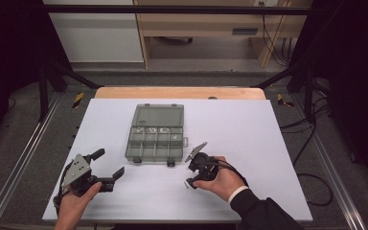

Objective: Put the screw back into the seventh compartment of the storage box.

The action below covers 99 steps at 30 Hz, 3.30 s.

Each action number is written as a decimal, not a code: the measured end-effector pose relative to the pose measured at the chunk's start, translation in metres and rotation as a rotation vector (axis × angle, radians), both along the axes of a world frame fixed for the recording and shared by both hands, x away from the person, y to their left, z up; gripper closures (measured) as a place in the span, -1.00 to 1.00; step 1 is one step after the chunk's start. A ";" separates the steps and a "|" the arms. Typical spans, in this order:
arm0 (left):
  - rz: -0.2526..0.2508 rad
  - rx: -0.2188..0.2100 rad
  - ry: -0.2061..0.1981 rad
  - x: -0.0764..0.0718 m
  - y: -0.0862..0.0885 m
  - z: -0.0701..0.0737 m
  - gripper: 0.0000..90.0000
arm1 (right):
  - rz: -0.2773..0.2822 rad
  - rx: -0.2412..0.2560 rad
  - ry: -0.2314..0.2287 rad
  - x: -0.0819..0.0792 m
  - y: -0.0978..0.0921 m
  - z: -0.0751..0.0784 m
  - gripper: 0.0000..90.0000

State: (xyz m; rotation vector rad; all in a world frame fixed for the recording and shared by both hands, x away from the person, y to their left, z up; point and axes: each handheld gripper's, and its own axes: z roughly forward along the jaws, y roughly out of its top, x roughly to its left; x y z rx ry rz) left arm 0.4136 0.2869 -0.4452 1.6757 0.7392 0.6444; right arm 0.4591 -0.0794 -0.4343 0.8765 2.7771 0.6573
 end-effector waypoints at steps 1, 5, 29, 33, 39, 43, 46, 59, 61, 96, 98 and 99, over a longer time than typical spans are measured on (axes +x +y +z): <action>0.000 -0.001 0.000 0.000 0.000 0.000 -0.97 | 0.001 -0.002 0.001 0.001 0.000 0.000 -0.03; -0.001 0.000 0.000 0.000 0.000 0.000 -0.97 | -0.005 0.000 0.023 0.001 0.002 -0.002 0.19; -0.007 0.006 0.003 0.000 -0.001 0.000 -0.97 | 0.001 0.003 0.058 0.003 0.011 -0.018 0.78; -0.008 0.007 0.003 0.000 -0.001 -0.001 -0.97 | -0.005 0.012 0.059 0.004 0.010 -0.019 0.83; -0.010 0.007 0.003 0.000 -0.001 -0.001 -0.97 | -0.002 0.015 0.063 0.005 0.010 -0.020 0.91; -0.010 0.007 0.003 0.000 -0.001 -0.001 -0.97 | -0.009 0.021 0.072 0.005 0.010 -0.020 0.94; -0.009 0.007 0.003 0.000 -0.001 -0.001 -0.97 | -0.007 0.021 0.066 0.005 0.010 -0.020 0.94; -0.010 0.008 0.003 0.001 -0.002 -0.001 -0.97 | 0.001 0.035 0.047 0.005 0.008 -0.013 0.95; -0.010 0.009 0.003 0.001 -0.002 -0.001 -0.97 | -0.003 0.045 0.041 0.005 0.008 -0.008 0.95; -0.015 0.009 0.005 0.001 -0.002 -0.001 -0.97 | 0.037 0.110 -0.065 0.016 0.027 0.037 0.95; -0.015 0.010 0.005 0.001 -0.002 -0.001 -0.97 | 0.037 0.112 -0.067 0.017 0.028 0.038 0.95; -0.016 0.010 0.006 0.000 -0.002 -0.001 -0.97 | 0.041 0.112 -0.069 0.018 0.029 0.038 0.95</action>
